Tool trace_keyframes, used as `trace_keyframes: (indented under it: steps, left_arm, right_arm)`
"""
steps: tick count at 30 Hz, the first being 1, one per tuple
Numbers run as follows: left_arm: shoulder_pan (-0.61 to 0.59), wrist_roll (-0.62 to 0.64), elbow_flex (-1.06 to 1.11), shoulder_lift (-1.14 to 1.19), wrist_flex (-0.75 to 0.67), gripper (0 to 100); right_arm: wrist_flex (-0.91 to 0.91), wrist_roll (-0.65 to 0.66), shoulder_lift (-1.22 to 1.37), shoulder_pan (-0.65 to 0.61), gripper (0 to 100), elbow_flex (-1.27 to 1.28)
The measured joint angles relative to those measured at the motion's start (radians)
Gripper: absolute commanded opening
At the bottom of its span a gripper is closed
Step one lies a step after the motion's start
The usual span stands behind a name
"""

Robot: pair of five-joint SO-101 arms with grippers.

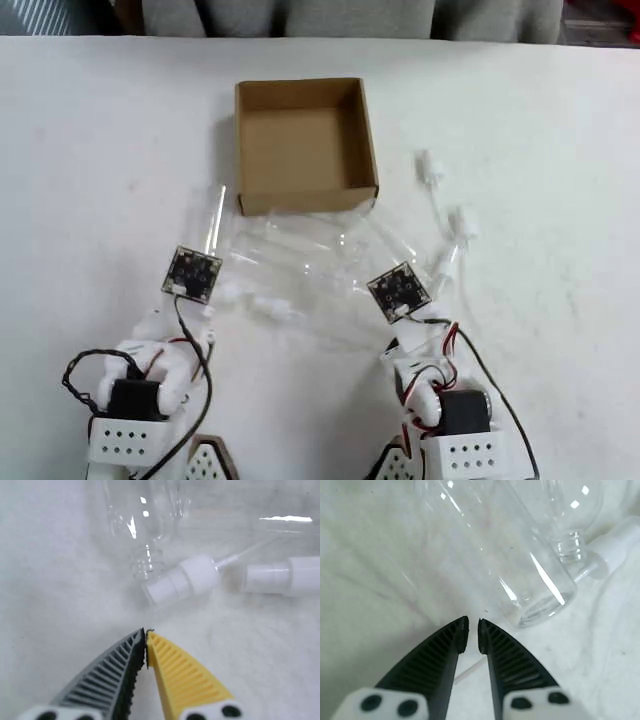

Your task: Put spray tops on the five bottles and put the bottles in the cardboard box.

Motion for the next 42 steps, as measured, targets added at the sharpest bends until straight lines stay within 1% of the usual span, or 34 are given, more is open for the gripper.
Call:
trace_keyframes:
  steps: [3, 8, 21, 24, 33, 35, 39, 42]
  left_arm:
    - [0.0, 0.0, -0.009, 0.0, -0.018, 3]
    - [0.0, 0.0, -0.072, 0.0, -0.112, 3]
    - [0.0, 0.0, -0.351, 0.023, -0.117, 3]
    - [0.0, 0.0, -0.454, 0.158, -0.117, 3]
    - [-0.002, 0.0, -0.772, 0.72, -0.117, 3]
    - [-0.002, 0.0, -0.816, 0.816, -0.124, 7]
    - [-0.002, 0.0, -0.885, 0.987, -0.152, 17]
    - [-0.002, 0.0, -0.942, 1.106, -0.157, 19]
  right_arm:
    - [0.0, 0.0, 0.0, 0.0, 1.7, 0.0]
    - [0.0, 0.0, 0.0, 0.0, 1.7, 0.0]
    - [0.0, 0.0, 0.0, 0.0, 1.7, 0.0]
    - [0.0, 0.0, 0.0, 0.0, 1.7, 0.0]
    - [0.0, 0.0, 0.0, 0.0, 1.7, 0.0]
    - [0.0, 0.0, 0.0, 0.0, 1.7, 0.0]
    - [0.0, 0.0, 0.0, 0.0, 1.7, 0.0]
    - [0.0, 0.0, 0.0, 0.0, 1.7, 0.0]
